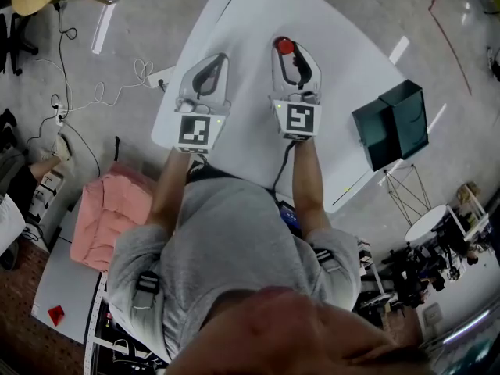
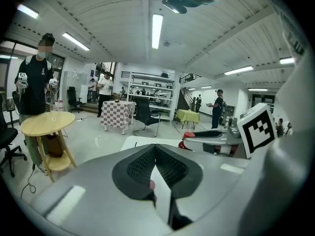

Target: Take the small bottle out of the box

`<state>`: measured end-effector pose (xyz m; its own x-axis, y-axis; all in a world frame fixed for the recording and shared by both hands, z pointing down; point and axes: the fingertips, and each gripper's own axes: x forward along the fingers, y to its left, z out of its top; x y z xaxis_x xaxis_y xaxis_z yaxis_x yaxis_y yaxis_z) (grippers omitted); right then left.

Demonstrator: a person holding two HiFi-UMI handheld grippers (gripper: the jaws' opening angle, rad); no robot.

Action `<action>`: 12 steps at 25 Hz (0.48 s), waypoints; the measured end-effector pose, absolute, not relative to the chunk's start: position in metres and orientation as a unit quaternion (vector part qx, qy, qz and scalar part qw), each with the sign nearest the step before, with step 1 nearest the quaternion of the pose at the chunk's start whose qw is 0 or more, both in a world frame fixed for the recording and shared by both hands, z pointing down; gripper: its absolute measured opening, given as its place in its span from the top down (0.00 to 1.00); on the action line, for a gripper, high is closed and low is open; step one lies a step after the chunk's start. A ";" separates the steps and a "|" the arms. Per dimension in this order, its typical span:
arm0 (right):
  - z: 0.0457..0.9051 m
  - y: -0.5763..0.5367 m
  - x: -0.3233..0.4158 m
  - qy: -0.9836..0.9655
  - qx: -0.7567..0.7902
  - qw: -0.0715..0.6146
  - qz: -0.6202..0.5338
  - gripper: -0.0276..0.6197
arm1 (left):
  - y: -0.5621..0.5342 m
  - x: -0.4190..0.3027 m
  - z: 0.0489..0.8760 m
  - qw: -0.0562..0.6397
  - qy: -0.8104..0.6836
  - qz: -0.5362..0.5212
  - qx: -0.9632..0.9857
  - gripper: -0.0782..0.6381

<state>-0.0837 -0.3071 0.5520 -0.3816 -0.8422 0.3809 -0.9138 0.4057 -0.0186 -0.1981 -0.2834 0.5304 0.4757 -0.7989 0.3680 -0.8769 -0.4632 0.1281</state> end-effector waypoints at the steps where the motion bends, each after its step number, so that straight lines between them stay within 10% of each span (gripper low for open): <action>1: 0.553 -0.309 -0.085 -0.824 0.533 0.157 0.114 0.74 | -0.284 -0.199 0.533 0.154 -0.496 0.130 0.845 0.87; 12: 0.571 -0.316 -0.089 -0.824 0.530 0.165 0.118 0.74 | -0.290 -0.199 0.548 0.168 -0.492 0.131 0.844 0.87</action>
